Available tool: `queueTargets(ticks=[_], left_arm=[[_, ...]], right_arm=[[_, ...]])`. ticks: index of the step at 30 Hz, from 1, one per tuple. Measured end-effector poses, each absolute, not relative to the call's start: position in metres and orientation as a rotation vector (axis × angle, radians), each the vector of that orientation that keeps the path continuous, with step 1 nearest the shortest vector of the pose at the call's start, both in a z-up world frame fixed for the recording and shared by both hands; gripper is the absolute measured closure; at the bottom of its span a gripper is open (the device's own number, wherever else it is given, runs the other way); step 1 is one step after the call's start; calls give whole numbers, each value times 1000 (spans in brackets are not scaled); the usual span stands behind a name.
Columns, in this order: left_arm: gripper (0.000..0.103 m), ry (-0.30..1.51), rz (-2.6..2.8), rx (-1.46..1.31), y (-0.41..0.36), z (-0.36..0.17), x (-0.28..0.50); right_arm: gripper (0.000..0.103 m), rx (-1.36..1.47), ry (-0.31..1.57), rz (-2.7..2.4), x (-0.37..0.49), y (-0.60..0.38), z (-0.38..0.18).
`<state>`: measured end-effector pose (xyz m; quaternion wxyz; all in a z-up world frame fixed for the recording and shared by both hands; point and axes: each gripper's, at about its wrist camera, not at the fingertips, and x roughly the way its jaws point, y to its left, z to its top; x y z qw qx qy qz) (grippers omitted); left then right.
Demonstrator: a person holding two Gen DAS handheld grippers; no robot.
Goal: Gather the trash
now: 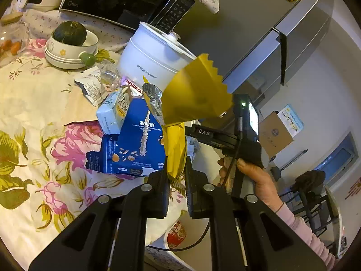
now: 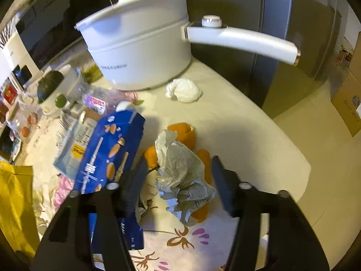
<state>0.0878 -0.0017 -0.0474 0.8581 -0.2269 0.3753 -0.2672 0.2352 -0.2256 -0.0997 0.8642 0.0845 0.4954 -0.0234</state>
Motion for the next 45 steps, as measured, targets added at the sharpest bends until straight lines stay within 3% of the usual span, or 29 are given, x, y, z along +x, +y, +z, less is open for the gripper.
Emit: queueTargets(ticks=[2,5,20,34,36,37,41,45], left_arm=[[91,787,-559,-474,-2,-48,88],[91,783,-558,-475,-2,-47,87],[91,715,-646,-463,-20,-17,70],[91,740,-722,-386,-57,-16,48],[91,749,-729,-377,-62,-17,46],[91,753,-733,-372,-64,-19,45],[91,777,-753,-346,-76,-25,41],[91,803,-780,-320,-89,-30,38]], right_arm=[[78,190,1041,-38,236,-226,-101],[81,182,1010,-22,231,-223,-94],[81,127,812,-87,140,-249,-9],[76,82,919,-165,35,-267,-32],[73,88,939,-167,29,-267,-38],[67,96,954,-167,25,-268,-42],[23,110,977,-255,8,-277,-56],[11,49,988,-386,1,-286,-65]])
